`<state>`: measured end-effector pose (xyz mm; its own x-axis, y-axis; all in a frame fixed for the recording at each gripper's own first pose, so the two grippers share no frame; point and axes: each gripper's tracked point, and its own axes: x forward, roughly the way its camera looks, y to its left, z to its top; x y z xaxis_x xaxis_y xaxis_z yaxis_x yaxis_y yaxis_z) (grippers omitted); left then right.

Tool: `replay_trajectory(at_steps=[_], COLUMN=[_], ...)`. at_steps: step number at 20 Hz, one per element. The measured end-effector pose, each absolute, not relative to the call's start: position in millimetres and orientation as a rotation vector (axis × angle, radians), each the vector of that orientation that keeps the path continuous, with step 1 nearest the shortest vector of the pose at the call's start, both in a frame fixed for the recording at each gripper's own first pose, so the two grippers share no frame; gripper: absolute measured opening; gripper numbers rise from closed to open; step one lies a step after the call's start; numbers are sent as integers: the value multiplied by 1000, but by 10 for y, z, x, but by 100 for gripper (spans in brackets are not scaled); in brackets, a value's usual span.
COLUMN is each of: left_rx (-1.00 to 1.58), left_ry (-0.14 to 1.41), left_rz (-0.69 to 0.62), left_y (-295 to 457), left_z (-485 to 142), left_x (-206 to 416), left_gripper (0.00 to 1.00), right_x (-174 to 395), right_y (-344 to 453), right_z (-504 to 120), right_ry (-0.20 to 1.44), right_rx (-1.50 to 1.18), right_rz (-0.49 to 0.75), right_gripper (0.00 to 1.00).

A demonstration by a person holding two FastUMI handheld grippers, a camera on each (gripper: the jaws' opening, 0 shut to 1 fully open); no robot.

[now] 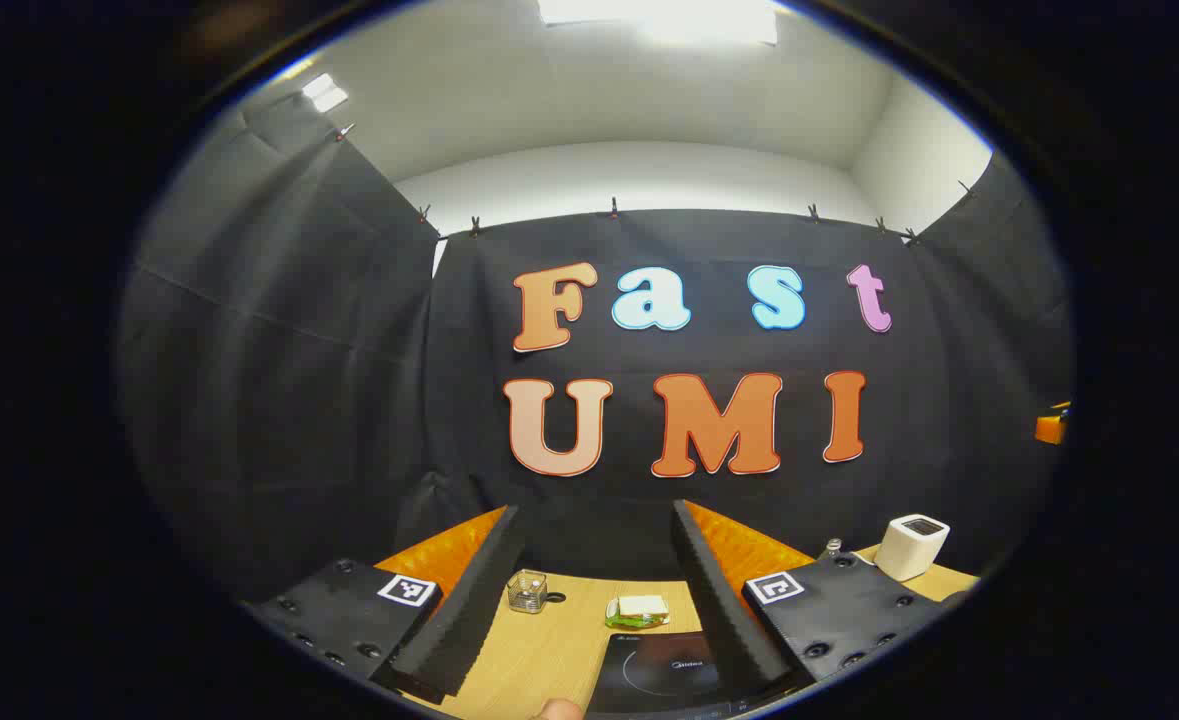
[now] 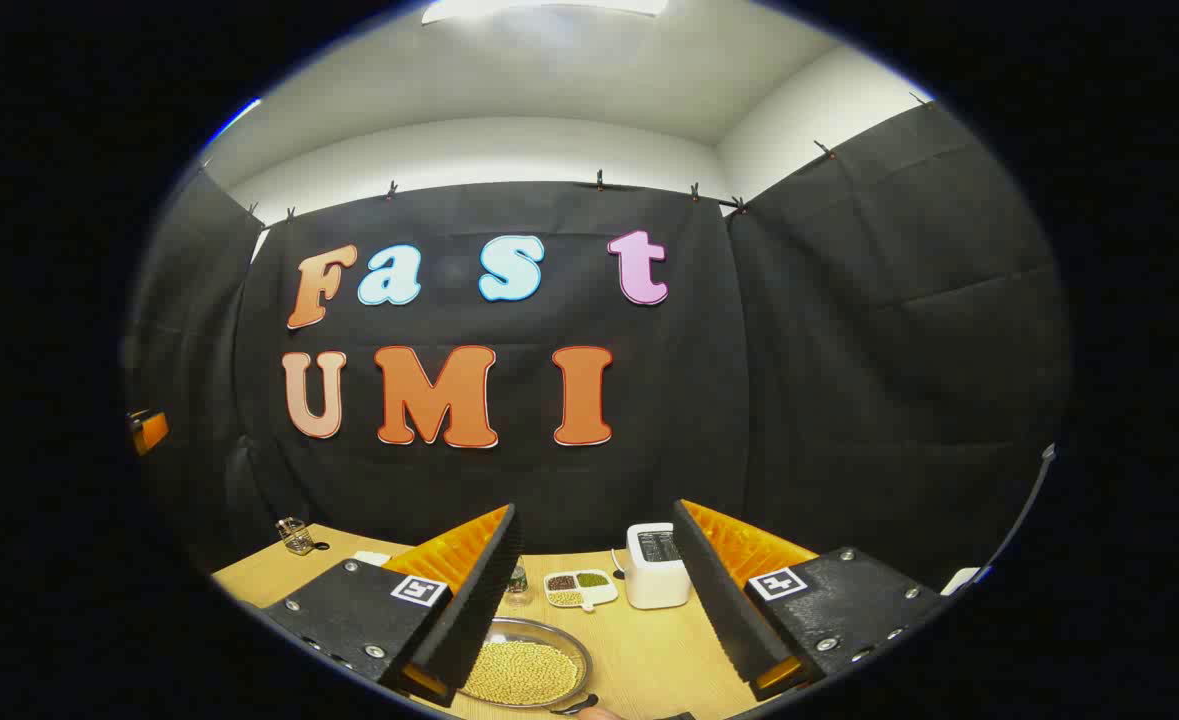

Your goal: First push the handle of the pot to place it horizontally, then grasp the pot with both hands and set it on the induction cooktop.

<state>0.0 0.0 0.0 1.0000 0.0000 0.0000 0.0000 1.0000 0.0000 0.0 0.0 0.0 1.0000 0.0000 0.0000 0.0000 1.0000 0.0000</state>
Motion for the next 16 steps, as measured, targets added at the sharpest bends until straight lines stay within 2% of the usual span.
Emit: replay_trajectory(at_steps=[16], left_rx=[-5], left_ry=[23], left_rz=[4], left_y=[33], left_z=[-51], left_x=[36], left_gripper=[99], right_x=[24], right_y=[36], right_z=[-2], right_ry=[3], right_rx=[-1], right_rz=[6], right_gripper=[93])
